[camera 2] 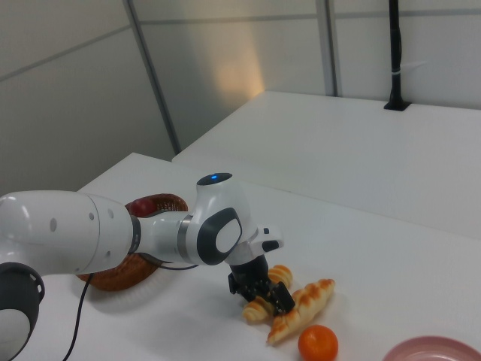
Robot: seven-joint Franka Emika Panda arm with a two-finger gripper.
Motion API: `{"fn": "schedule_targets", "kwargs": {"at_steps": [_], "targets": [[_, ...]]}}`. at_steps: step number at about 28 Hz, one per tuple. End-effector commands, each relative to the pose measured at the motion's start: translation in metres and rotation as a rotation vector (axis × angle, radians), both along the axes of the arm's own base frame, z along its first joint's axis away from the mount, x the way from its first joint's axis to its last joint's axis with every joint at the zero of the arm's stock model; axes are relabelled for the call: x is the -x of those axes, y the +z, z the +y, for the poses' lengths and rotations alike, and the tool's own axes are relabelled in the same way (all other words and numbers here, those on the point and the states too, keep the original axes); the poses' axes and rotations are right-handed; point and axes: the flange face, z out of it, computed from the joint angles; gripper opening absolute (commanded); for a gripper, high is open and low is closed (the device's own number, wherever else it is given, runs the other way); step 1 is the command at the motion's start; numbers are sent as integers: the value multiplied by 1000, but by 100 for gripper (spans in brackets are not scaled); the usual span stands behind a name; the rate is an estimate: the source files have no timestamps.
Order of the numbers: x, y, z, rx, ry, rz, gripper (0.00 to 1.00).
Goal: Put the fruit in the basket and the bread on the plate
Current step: 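Carry the striped roll onto the pink plate and release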
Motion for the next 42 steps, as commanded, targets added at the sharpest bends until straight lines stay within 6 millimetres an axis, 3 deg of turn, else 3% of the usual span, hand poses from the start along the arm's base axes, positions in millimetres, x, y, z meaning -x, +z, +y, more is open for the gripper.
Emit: {"fn": "schedule_targets", "kwargs": {"at_steps": [1, 3, 9, 16, 18, 22, 23, 27, 28, 31, 37, 42], "targets": [[-13, 2, -1, 5, -49, -56, 0], [-15, 11, -4, 0, -64, -70, 0], [-26, 73, -23, -94, -162, -159, 0], [-18, 124, -48, -138, -181, -157, 0], [-19, 143, -70, -165, -215, -164, 0], [-17, 164, -119, -177, -269, -164, 0], [-13, 170, -145, -178, -289, -163, 0], [-1, 170, -198, -192, -327, -165, 0], [6, 166, -221, -195, -340, -160, 0], [15, 155, -254, -196, -366, -150, 0], [11, 98, -288, -208, -413, -90, 0], [15, 87, -326, -203, -468, -127, 0]]}}
